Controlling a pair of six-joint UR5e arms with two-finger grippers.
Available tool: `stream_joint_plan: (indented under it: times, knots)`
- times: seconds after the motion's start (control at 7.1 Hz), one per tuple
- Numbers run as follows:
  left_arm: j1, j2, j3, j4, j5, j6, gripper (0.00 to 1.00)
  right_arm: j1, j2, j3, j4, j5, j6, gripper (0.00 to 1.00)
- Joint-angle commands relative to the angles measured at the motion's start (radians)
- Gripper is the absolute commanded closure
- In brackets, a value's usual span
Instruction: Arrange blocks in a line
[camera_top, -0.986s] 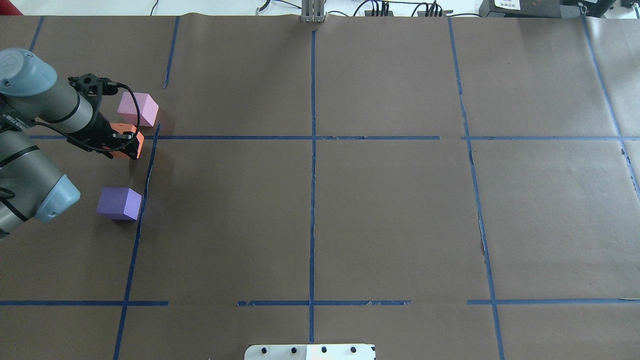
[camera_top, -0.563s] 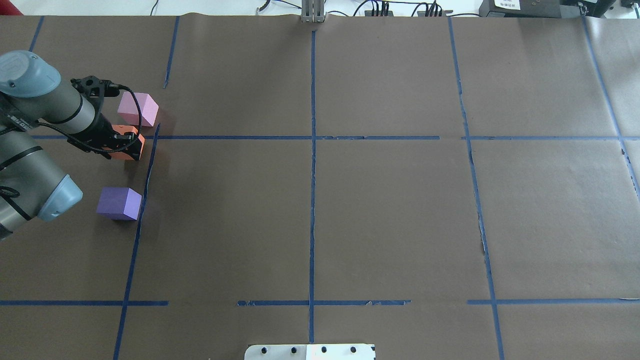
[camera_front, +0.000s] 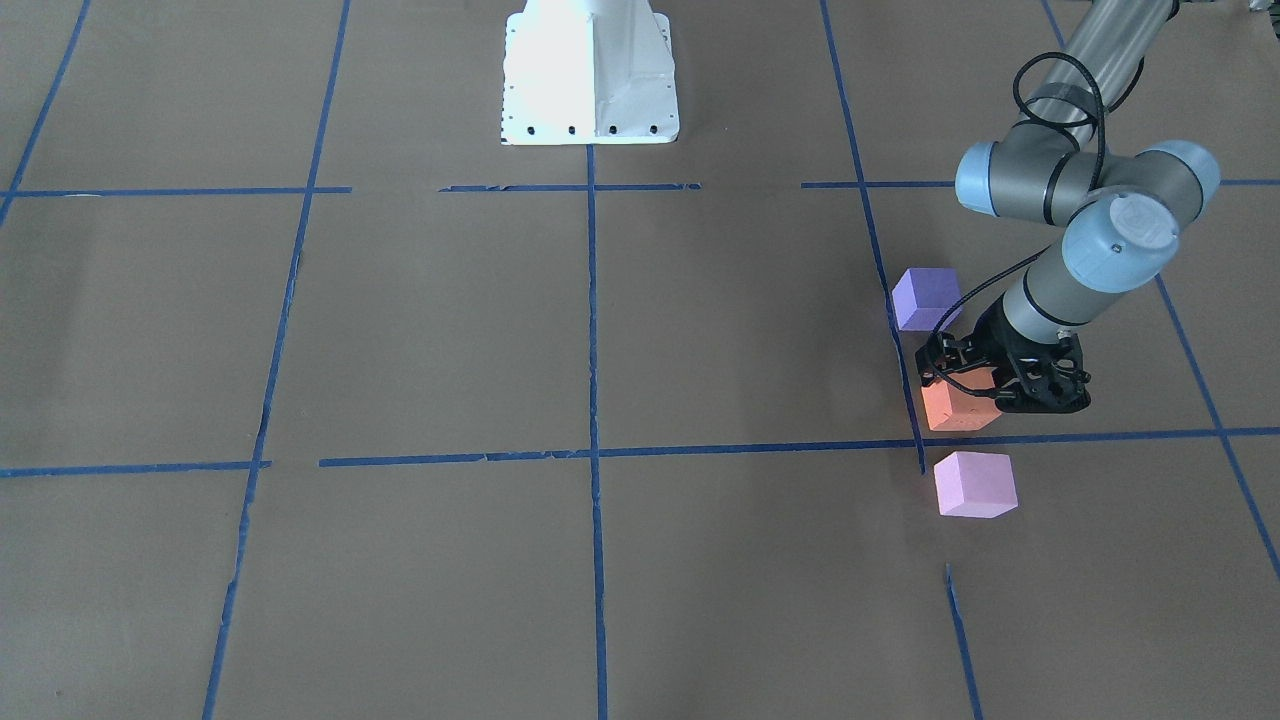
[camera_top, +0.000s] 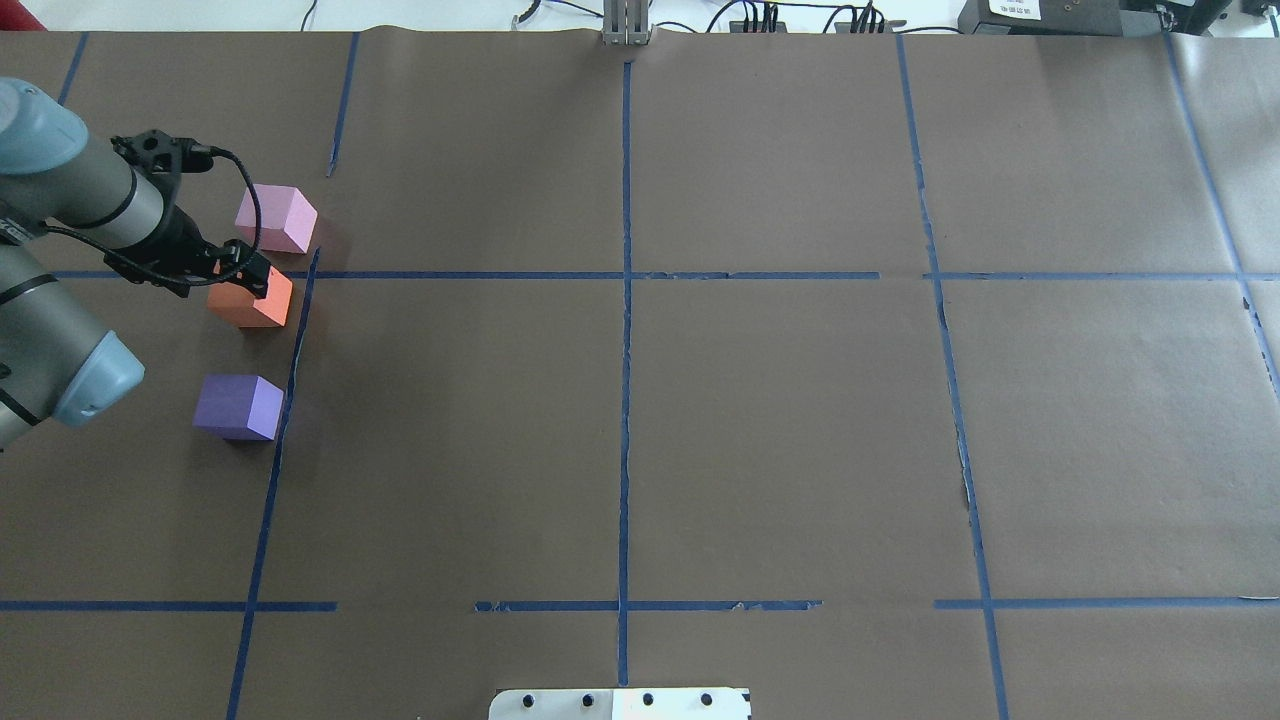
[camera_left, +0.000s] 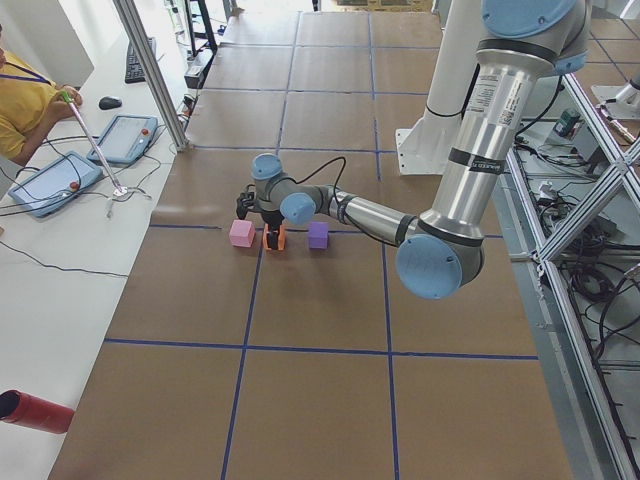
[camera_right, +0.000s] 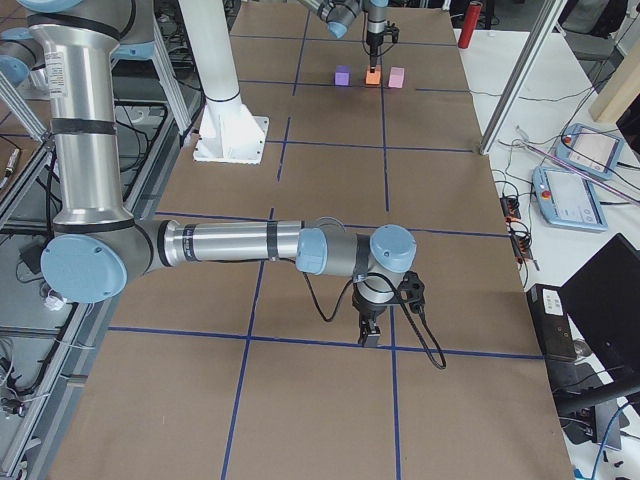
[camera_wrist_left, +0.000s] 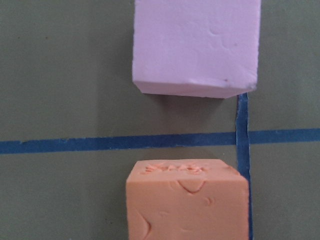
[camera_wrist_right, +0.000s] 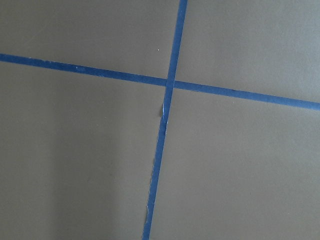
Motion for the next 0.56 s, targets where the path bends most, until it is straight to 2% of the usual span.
stream_joint_plan:
  times: [0.0, 0.28, 0.42]
  knots:
    - [-0.152, 0.007, -0.089, 0.063, -0.013, 0.104, 0.01, -0.001, 0.000, 0.000, 0.000, 0.000, 0.000, 0.00]
    - [-0.308, 0.016, -0.123, 0.256, -0.020, 0.410, 0.01, -0.001, 0.000, 0.000, 0.000, 0.000, 0.000, 0.00]
    - [-0.388, 0.080, -0.116, 0.268, -0.020, 0.588, 0.01, -0.001, 0.000, 0.000, 0.000, 0.000, -0.001, 0.00]
